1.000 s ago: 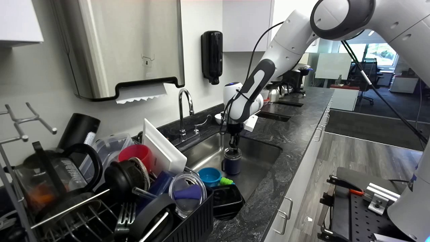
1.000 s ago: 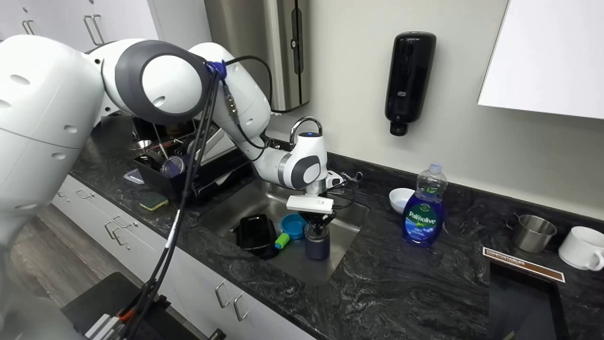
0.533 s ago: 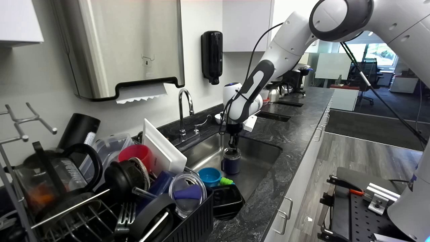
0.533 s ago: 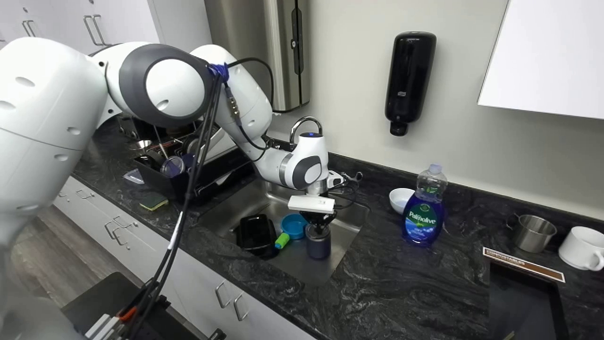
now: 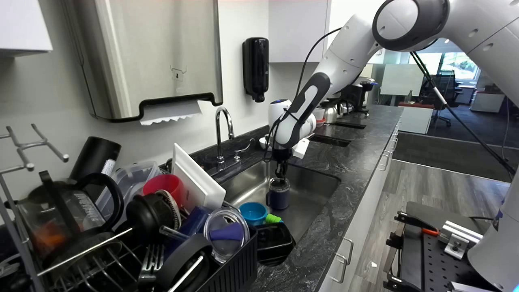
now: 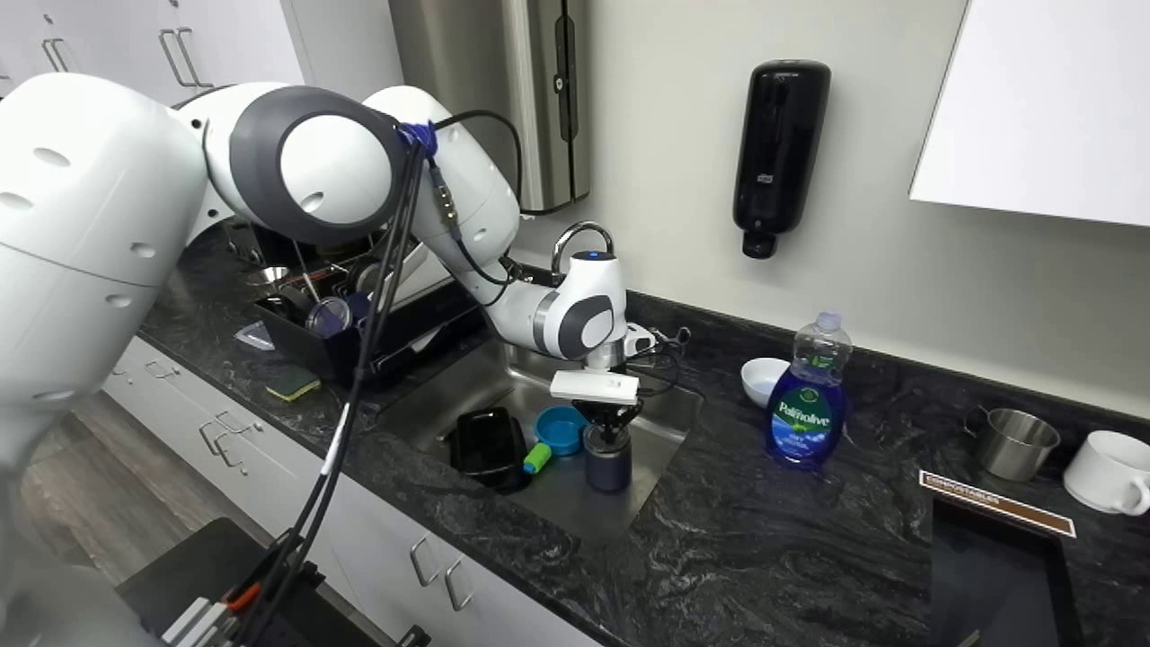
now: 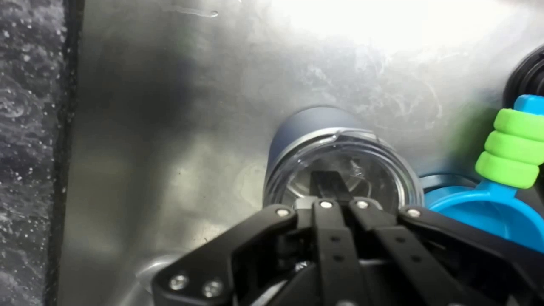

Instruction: Put the thermos cup lid on the thermos cup in the sink

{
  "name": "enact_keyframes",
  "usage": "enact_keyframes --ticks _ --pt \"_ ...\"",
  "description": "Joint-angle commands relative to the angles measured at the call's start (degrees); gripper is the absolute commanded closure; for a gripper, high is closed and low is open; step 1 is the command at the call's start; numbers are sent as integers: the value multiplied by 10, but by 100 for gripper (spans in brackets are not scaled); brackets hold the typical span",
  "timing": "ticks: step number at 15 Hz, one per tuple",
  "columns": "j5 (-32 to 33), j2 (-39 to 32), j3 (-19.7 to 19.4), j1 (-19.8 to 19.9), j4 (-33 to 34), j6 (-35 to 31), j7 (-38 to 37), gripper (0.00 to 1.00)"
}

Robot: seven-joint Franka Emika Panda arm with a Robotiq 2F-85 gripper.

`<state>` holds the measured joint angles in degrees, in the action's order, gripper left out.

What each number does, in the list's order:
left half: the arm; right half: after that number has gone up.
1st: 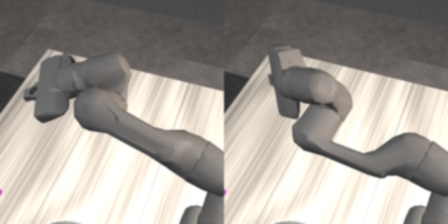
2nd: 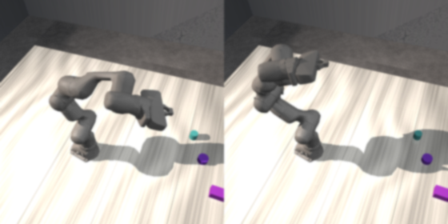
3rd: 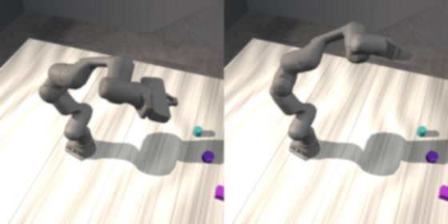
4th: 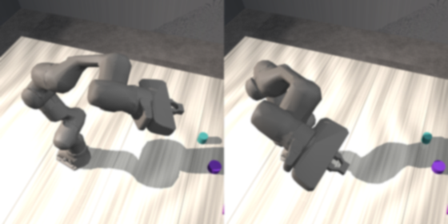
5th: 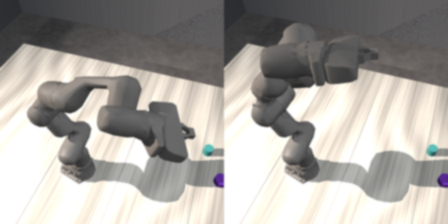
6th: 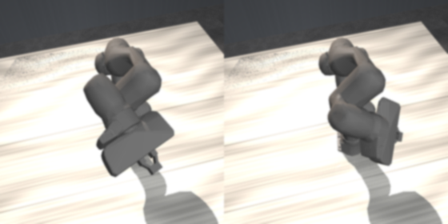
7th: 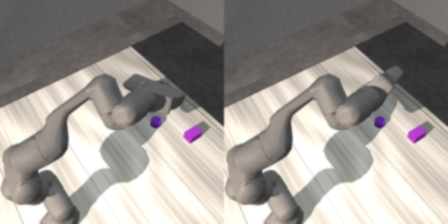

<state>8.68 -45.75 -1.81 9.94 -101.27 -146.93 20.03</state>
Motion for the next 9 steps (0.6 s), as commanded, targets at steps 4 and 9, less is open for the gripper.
enact_keyframes --ticks 4,9 --pt "-6 53 16 19 -47 -6 26 100" --pt "-13 102 20 28 -78 5 42 100"
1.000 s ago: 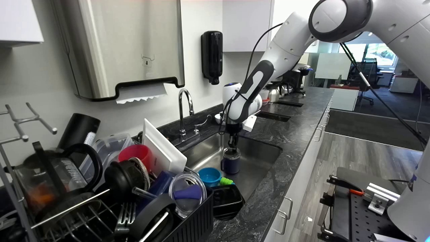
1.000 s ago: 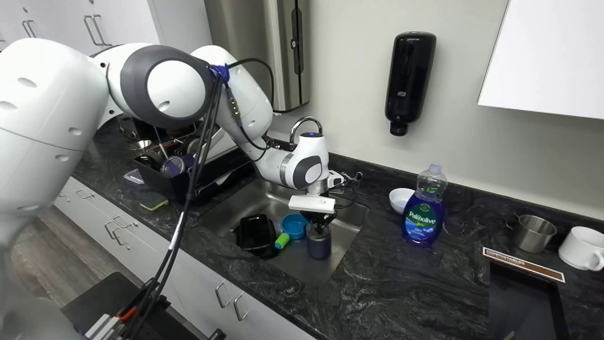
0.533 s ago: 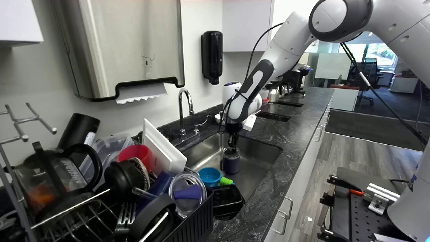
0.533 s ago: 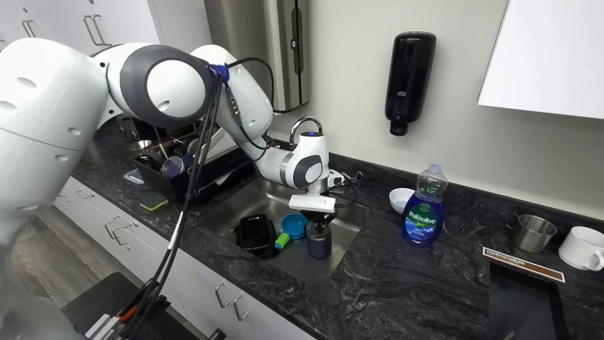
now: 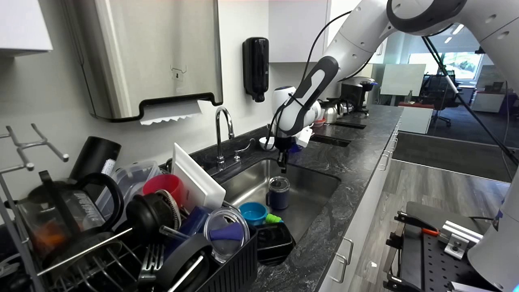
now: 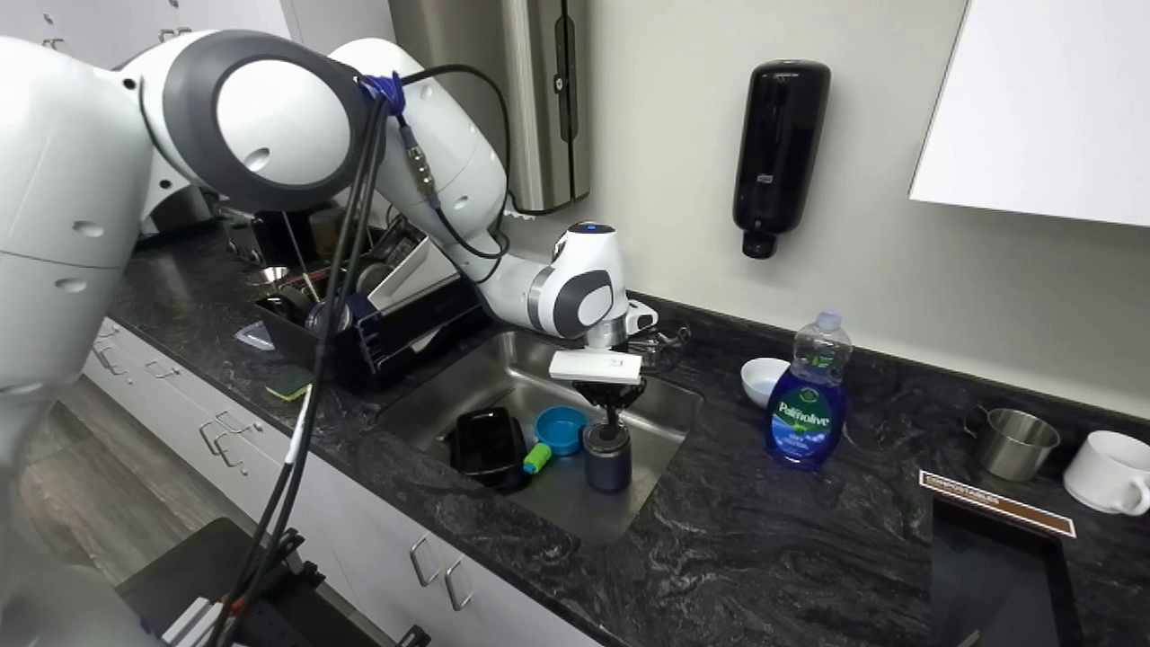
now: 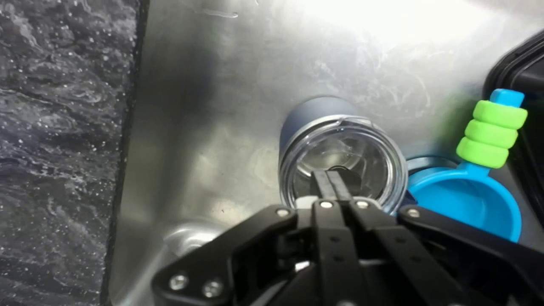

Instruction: Put the thermos cup lid on the thermos cup in the sink

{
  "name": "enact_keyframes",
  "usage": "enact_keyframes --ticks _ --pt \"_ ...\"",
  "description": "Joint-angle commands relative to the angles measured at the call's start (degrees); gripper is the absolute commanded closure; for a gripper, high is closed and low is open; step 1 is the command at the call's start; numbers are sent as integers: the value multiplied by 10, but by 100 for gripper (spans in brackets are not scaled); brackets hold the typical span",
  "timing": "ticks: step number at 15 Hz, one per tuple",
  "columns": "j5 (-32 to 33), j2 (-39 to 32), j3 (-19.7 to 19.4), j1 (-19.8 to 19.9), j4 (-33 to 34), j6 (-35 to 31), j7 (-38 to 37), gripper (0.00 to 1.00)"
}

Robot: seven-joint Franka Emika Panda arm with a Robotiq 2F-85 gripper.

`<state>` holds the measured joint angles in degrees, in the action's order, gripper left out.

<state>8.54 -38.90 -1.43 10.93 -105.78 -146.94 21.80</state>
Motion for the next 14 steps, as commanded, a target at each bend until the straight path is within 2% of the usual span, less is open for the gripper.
enact_keyframes --ticks 1,6,9,10,14 --pt "-20 47 22 25 -42 13 32 100" --pt "-103 108 36 50 -61 99 38 100" --pt "-150 144 30 49 -67 140 32 100" --pt "-129 122 16 34 -47 127 28 100" --pt "-131 124 15 33 -48 130 27 99"
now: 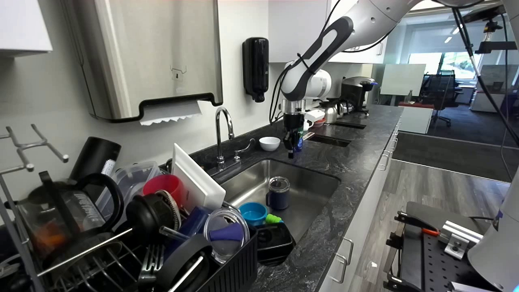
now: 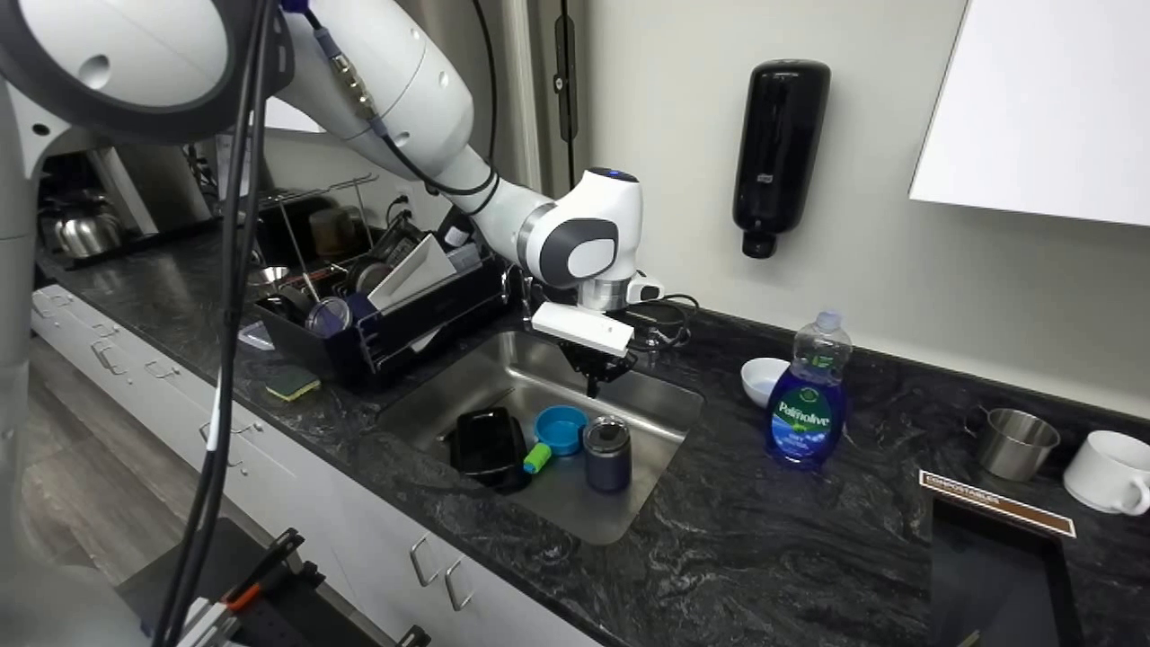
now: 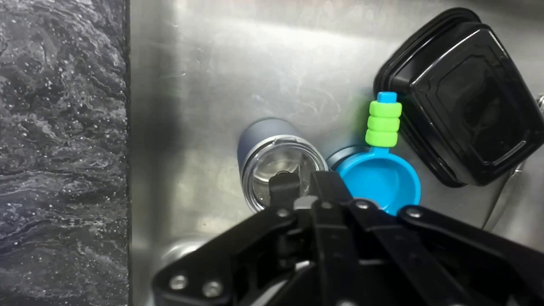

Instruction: Put the thermos cup lid on the thermos cup in the sink

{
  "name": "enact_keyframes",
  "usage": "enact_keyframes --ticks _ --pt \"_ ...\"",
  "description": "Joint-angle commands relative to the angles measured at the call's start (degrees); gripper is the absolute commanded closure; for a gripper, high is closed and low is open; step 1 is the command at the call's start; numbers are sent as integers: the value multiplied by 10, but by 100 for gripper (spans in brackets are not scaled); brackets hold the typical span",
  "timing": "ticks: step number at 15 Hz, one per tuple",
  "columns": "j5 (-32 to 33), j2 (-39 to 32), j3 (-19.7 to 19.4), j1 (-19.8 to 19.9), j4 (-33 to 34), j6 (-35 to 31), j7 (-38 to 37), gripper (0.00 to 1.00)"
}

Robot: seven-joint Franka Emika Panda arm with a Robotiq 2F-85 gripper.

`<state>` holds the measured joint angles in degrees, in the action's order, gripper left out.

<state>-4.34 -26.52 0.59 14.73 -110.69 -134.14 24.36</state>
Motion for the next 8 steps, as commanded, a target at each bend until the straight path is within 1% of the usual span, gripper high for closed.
enact_keyframes --ticks 1,8 --pt "-3 -1 -5 -5 1 2 2 99" --pt "2 -5 -7 -6 4 4 -1 100"
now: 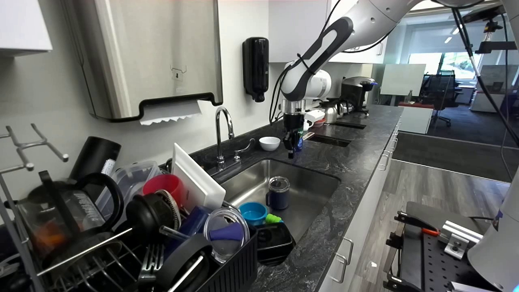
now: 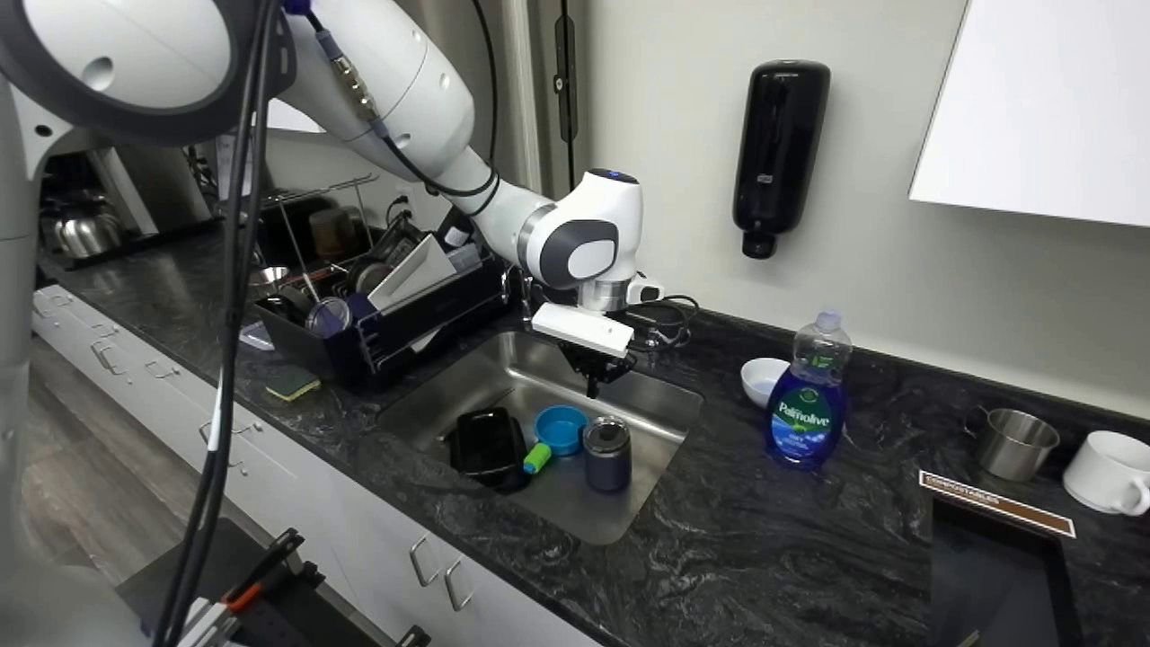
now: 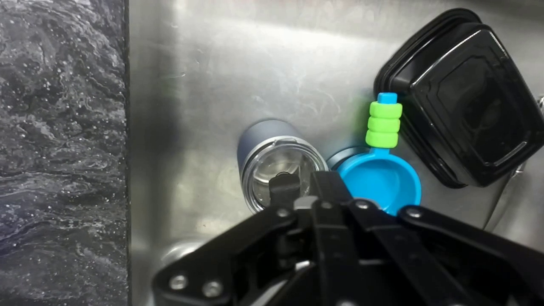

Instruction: Put the thermos cup lid on the thermos cup in the sink

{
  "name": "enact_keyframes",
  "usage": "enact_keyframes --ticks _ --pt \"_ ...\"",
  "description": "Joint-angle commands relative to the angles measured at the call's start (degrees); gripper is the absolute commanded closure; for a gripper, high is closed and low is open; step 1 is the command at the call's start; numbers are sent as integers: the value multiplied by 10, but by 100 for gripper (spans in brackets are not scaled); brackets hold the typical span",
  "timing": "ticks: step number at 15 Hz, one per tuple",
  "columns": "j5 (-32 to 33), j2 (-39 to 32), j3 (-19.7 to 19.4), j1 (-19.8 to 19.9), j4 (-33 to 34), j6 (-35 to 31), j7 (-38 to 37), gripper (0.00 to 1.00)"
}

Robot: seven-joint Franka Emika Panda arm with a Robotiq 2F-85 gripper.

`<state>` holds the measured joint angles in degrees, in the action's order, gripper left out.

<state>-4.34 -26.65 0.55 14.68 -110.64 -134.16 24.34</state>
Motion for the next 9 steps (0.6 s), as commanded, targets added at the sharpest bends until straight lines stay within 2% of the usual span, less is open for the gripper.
enact_keyframes --ticks 1,3,4,5,9 --pt "4 -4 -8 -7 3 3 -2 100" --pt "8 -6 -8 -8 3 2 -1 100" --pt "7 -7 -8 -8 4 6 -1 74" --pt "10 -8 -8 -9 4 7 0 73" --pt "15 -14 -9 -10 8 9 1 46"
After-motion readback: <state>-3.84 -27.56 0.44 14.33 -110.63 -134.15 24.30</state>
